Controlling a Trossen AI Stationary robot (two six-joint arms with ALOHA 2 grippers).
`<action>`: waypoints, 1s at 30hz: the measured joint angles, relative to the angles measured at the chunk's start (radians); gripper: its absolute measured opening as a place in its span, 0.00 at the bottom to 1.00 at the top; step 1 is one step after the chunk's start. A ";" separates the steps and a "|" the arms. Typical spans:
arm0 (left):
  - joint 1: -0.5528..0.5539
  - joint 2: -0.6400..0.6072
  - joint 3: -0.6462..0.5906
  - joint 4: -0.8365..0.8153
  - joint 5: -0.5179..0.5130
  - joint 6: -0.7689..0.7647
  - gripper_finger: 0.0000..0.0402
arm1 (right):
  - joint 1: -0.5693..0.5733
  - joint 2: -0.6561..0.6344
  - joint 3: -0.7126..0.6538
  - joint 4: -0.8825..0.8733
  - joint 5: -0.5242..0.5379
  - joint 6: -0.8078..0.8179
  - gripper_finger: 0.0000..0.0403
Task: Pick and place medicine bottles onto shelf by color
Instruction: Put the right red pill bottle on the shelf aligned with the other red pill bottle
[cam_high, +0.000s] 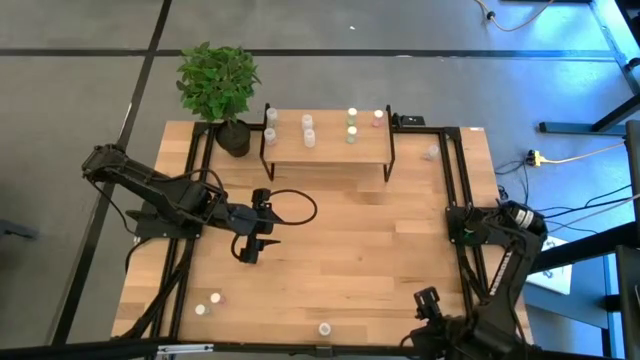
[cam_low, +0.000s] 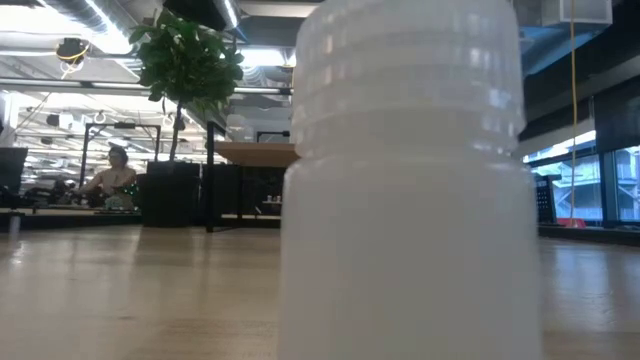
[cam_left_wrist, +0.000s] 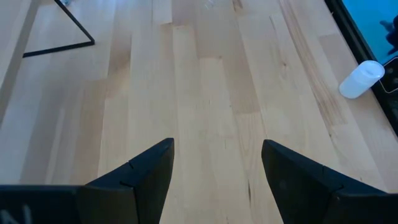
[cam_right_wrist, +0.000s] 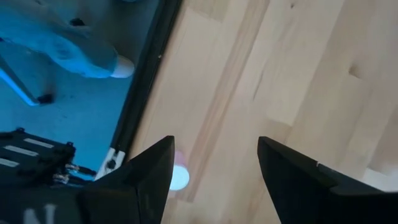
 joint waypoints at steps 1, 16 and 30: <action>0.000 0.000 0.000 0.000 0.000 0.000 0.59 | -0.005 0.000 0.000 0.010 -0.005 -0.002 0.58; 0.000 0.000 0.000 0.000 0.000 0.000 0.59 | -0.003 -0.124 -0.094 0.016 0.055 0.025 0.58; 0.000 0.000 0.000 0.000 0.000 0.000 0.59 | 0.037 -0.369 -0.589 0.498 -0.062 0.335 0.58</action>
